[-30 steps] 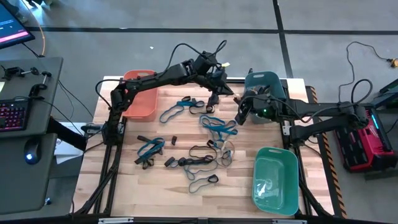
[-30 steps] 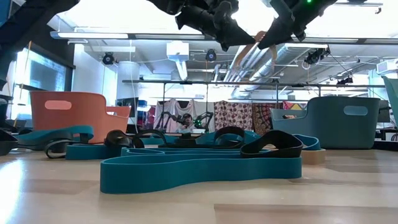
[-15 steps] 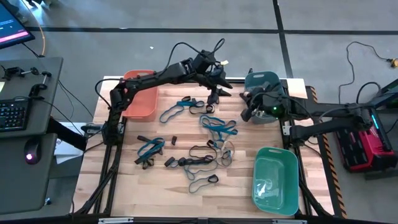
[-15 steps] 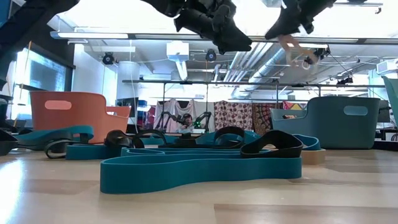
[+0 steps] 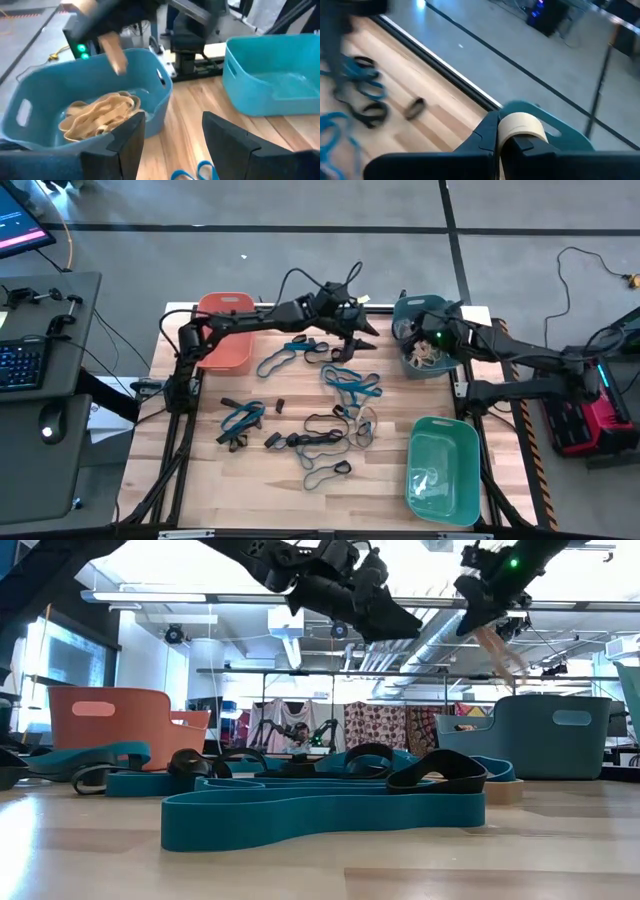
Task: Sort rubber bands into baskets
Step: Put the white rubber band into the blue bin
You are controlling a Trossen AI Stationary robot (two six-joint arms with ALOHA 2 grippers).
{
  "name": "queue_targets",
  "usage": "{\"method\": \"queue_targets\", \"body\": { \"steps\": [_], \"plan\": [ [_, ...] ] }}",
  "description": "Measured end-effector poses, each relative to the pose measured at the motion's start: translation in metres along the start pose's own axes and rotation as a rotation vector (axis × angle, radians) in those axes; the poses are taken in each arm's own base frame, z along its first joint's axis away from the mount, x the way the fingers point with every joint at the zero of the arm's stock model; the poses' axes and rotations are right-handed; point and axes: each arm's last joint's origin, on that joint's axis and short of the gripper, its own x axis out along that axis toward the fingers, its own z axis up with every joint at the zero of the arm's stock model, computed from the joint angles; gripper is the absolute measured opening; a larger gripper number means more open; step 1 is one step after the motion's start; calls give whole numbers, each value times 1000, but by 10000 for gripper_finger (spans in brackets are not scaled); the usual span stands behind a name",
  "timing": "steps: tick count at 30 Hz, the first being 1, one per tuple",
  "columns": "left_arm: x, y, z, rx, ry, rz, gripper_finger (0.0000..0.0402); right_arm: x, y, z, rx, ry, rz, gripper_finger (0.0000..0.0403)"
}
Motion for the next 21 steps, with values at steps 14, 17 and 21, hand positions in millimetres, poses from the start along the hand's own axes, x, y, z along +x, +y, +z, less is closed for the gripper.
{"method": "queue_targets", "body": {
  "steps": [14, 17, 21],
  "plan": [
    [25, -44, -13, 56, -106, -65, 191, 30, -28, -9, 30, 177, -105, 0],
    [29, -50, -19, 41, -131, -71, 191, 42, -26, -11, 18, 224, -119, 0],
    [31, -57, -25, 38, -157, -76, 191, 58, -23, -15, 0, 287, -133, 0]
  ]
}}
